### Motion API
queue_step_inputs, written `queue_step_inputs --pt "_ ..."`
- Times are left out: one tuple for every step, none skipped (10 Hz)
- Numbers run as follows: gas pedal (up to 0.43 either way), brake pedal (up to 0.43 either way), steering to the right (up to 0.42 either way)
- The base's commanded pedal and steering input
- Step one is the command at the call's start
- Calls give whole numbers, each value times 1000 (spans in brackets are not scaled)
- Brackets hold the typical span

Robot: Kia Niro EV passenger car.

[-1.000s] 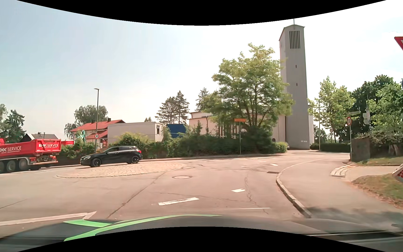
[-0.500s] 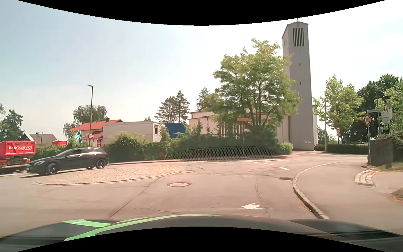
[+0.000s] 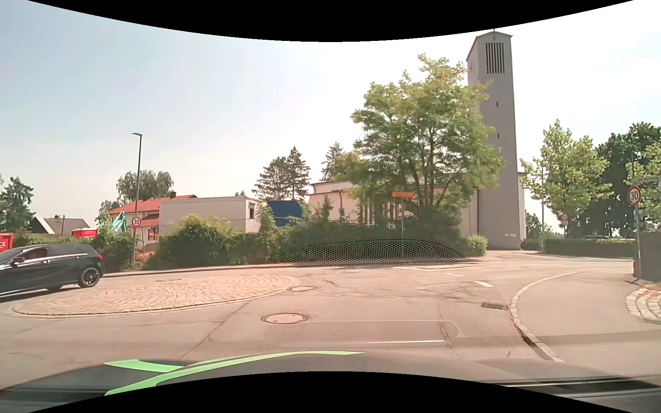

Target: Follow the waypoints while adhering to traffic rules and regulations

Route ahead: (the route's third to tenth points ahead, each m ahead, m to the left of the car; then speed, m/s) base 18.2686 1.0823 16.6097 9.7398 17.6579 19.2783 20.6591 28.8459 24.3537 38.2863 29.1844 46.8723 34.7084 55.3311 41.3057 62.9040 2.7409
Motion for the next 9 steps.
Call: queue_step_inputs --pt "398 0 61" --pt "390 0 75" --pt "339 0 85" --pt "331 0 95" --pt "319 0 109" --pt "287 0 122" --pt "197 0 136" --pt "138 0 150" --pt "138 0 171"
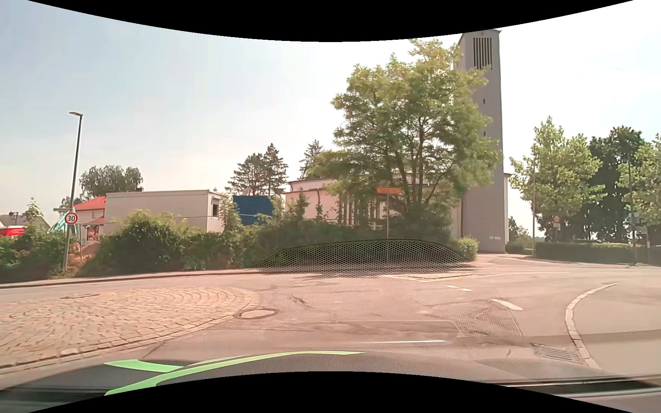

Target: Follow the waypoints while adhering to traffic rules and regulations

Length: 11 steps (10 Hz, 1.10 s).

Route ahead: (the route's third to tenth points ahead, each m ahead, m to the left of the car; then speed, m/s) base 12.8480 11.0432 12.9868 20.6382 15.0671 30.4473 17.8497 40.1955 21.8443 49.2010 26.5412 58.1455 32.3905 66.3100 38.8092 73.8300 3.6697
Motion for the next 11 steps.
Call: queue_step_inputs --pt "110 0 191" --pt "87 0 206" --pt "79 0 215" --pt "39 0 220" --pt "39 0 217" --pt "39 0 207" --pt "39 0 194" --pt "39 0 166" --pt "39 0 135" --pt "39 0 82" --pt "39 0 21"
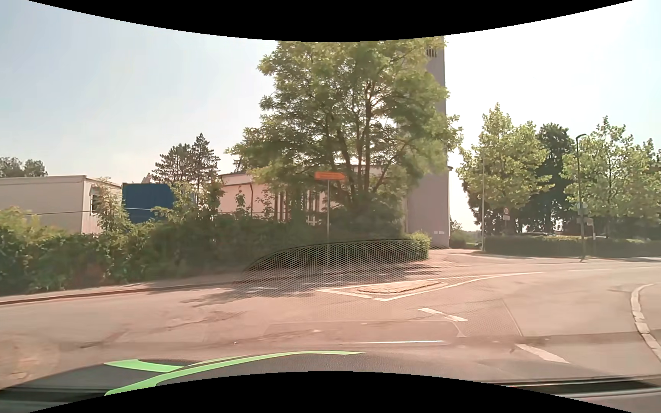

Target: Follow the waypoints while adhering to traffic rules and regulations

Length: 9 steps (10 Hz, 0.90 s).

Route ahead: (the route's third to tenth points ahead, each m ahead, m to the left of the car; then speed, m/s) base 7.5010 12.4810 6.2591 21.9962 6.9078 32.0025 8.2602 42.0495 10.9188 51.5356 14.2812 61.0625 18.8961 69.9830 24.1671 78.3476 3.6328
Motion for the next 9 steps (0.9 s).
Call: queue_step_inputs --pt "39 0 -25" --pt "39 0 -86" --pt "39 0 -142" --pt "39 0 -186" --pt "0 0 -250" --pt "0 0 -305" --pt "0 0 -357" --pt "0 0 -396" --pt "0 0 -455"
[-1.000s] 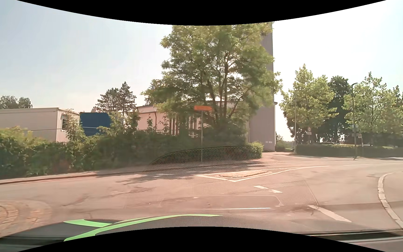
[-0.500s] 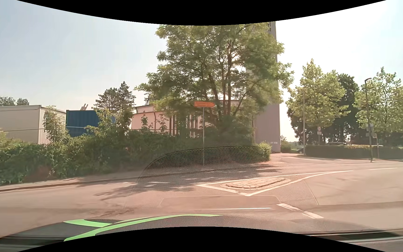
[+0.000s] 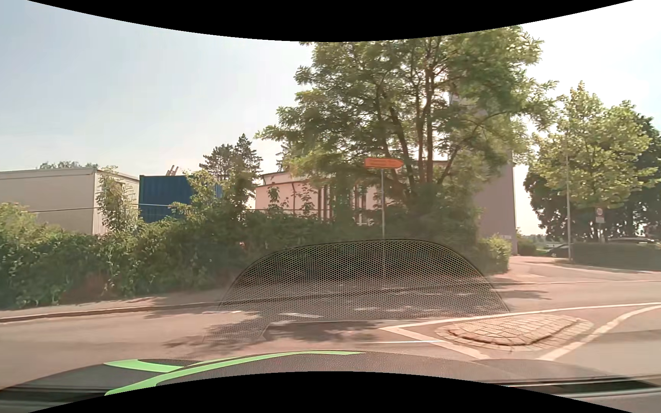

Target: Follow the waypoints while adhering to traffic rules and regulations

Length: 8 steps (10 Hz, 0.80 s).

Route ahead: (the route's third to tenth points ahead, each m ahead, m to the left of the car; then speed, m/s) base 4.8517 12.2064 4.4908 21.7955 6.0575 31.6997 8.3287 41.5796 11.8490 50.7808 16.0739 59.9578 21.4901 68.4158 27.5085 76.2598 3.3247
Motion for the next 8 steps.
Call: queue_step_inputs --pt "0 0 -506" --pt "0 0 -546" --pt "8 0 -594" --pt "20 0 -639" --pt "28 0 -684" --pt "28 0 -709" --pt "28 0 -719" --pt "39 0 -724"
